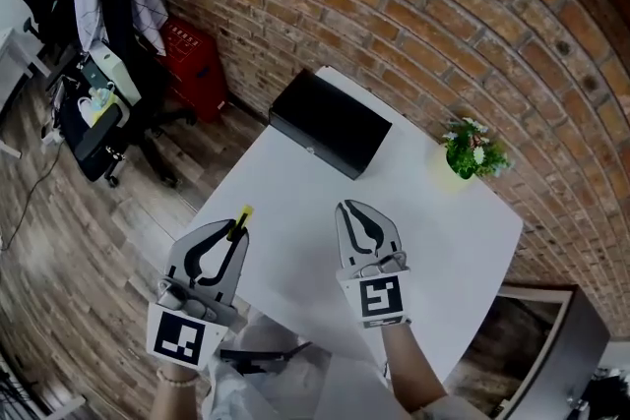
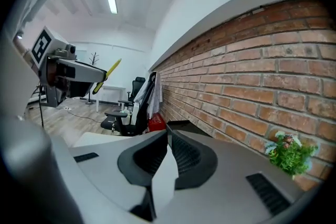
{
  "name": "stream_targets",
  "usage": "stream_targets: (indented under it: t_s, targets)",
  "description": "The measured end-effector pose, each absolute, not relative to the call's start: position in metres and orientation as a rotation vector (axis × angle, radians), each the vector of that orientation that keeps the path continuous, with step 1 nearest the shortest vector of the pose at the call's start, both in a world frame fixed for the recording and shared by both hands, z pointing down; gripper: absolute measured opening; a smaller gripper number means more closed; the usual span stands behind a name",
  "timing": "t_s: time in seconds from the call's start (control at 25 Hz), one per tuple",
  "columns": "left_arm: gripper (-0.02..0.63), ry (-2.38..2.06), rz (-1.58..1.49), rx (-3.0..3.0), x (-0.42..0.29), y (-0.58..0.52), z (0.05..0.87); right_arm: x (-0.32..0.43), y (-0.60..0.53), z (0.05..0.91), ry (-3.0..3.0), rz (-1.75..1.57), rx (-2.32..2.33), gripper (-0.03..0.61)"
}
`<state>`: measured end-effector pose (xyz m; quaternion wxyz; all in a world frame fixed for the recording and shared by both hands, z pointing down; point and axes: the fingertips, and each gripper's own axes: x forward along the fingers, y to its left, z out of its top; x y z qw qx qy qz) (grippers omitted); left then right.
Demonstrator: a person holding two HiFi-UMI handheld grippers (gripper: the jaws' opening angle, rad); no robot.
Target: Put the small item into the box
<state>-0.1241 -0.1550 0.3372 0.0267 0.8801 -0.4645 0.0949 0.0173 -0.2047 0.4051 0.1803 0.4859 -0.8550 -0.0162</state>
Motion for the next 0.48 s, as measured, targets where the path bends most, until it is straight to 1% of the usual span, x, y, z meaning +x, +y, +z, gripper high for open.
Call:
stream_targets:
  t_s: [0.28, 0.48]
  targets:
    - [0.067, -1.373, 0.32, 2.731, -0.14, -0.192, 0.359, -0.003, -0.251, 0.446, -2.375, 0.165, 1.456, 0.054]
    - [0.067, -1.347, 0.352, 2.742, -0.148, -0.218, 0.373, -0.015, -0.272, 0.476, -2.336, 0.251, 1.455, 0.055]
